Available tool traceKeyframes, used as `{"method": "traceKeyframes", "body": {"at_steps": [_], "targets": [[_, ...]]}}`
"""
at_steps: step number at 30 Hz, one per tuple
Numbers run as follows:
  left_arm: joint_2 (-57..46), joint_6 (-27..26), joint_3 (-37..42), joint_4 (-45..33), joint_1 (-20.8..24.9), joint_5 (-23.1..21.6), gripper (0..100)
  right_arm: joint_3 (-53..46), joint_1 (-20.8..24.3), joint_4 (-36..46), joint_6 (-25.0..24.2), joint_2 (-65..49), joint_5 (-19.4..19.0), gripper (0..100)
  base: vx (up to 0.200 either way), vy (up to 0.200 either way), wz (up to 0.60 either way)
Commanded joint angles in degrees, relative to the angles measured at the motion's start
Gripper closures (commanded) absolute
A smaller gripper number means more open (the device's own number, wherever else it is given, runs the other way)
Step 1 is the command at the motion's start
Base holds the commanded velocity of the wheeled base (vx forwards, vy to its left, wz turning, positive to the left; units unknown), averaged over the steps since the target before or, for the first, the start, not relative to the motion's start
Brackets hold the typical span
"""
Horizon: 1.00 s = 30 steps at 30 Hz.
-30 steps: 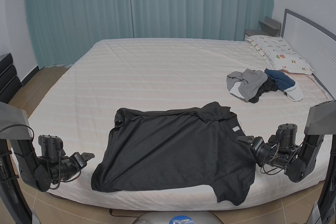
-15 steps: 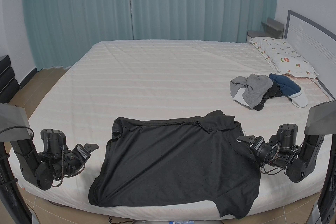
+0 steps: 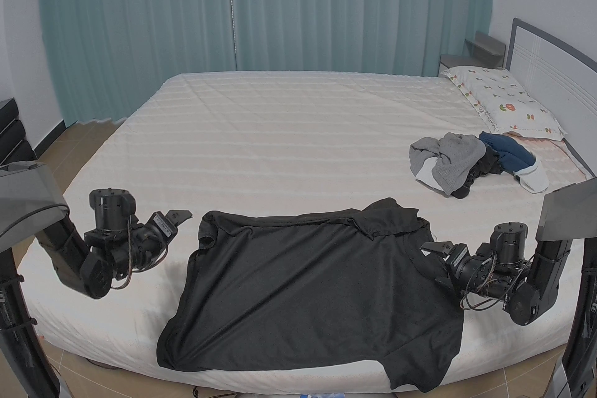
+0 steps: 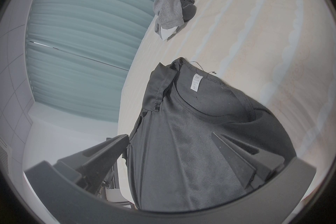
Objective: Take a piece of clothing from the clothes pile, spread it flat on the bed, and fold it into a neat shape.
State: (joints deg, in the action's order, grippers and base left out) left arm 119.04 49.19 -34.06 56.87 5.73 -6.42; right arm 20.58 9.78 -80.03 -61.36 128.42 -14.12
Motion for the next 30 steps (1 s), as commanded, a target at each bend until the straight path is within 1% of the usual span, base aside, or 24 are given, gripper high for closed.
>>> {"method": "traceKeyframes", "body": {"at_steps": [1, 4, 7, 11, 13, 20, 30], "targets": [[10.95, 0.03, -17.27, -8.88, 2.88, -0.08, 0, -0.71, -0.28, -3.90, -0.26, 3.86, -0.47, 0, 0.000, 0.000, 0.00], [13.32, 0.12, -23.95, -12.92, 3.94, 0.01, 0, -0.71, -0.11, -4.17, -0.26, 3.95, -0.47, 0, 0.000, 0.000, 0.00], [14.55, 0.12, -26.50, -15.12, 4.91, 0.01, 0, -0.71, -0.11, -4.17, -0.26, 3.95, -0.47, 0, 0.000, 0.000, 0.00], [15.26, 0.03, -25.79, -14.07, 5.52, 0.45, 0, -0.71, -0.02, -4.17, -0.17, 4.04, -0.47, 0, 0.000, 0.000, 0.00], [15.26, 0.03, -24.65, -13.89, 5.52, 1.68, 0, -0.71, 0.07, -4.08, -0.17, 4.12, -0.47, 0, 0.000, 0.000, 0.00], [16.49, -0.06, -24.74, -13.71, 5.61, 5.28, 0, -0.71, 0.15, -4.17, 0.01, 4.39, -0.39, 0, 0.000, 0.000, 0.00], [17.37, 0.12, -25.79, -13.89, 5.87, 5.37, 0, -0.80, 0.15, -4.26, 0.01, 4.39, -0.39, 0, 0.000, 0.000, 0.00]]}}
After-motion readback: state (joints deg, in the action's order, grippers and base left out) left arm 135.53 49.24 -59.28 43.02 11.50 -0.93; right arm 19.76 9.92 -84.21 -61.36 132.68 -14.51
